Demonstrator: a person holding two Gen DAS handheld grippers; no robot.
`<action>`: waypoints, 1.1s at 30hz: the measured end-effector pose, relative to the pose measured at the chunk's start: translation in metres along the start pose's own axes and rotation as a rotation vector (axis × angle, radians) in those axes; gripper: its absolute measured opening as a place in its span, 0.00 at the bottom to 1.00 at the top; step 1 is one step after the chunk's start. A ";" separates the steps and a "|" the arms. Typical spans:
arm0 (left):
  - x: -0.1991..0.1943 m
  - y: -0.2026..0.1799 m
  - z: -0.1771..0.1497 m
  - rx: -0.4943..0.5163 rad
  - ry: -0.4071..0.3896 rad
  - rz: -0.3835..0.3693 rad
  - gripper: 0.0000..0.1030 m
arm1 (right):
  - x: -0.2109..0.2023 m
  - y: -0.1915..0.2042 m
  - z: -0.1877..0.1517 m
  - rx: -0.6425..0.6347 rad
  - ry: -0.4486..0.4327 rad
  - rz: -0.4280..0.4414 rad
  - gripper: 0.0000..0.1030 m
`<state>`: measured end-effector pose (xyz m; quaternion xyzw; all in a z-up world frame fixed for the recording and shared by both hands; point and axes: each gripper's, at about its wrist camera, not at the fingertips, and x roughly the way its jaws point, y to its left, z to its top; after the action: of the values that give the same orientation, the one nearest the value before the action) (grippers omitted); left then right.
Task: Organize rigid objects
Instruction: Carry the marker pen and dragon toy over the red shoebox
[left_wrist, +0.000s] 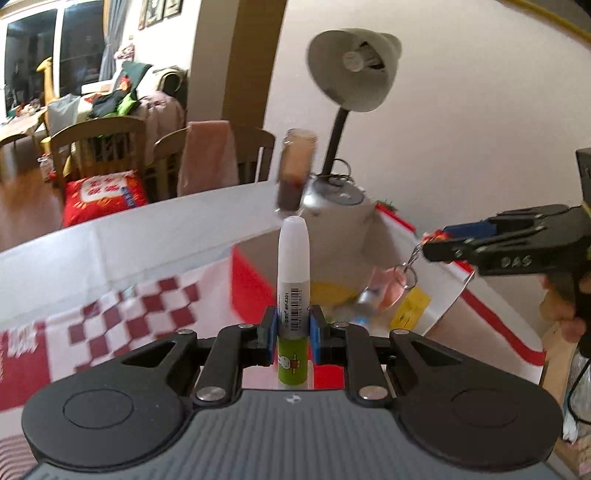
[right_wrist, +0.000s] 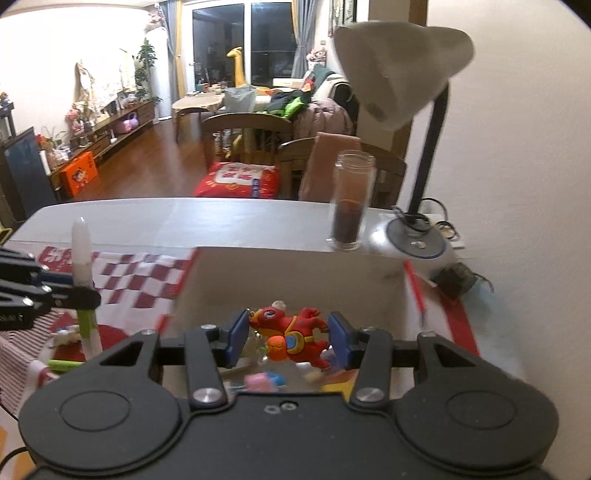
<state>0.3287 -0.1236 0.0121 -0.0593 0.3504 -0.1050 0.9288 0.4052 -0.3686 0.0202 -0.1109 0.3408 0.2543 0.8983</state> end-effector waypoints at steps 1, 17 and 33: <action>0.006 -0.006 0.006 0.007 0.001 -0.001 0.16 | 0.003 -0.006 0.000 0.004 0.003 -0.005 0.45; 0.127 -0.056 0.054 0.066 0.120 0.051 0.16 | 0.070 -0.053 -0.020 0.008 0.089 -0.038 0.45; 0.211 -0.064 0.042 0.100 0.282 0.094 0.16 | 0.101 -0.047 -0.036 -0.065 0.188 -0.009 0.45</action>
<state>0.5012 -0.2339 -0.0790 0.0185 0.4742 -0.0861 0.8760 0.4744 -0.3833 -0.0728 -0.1651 0.4145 0.2496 0.8594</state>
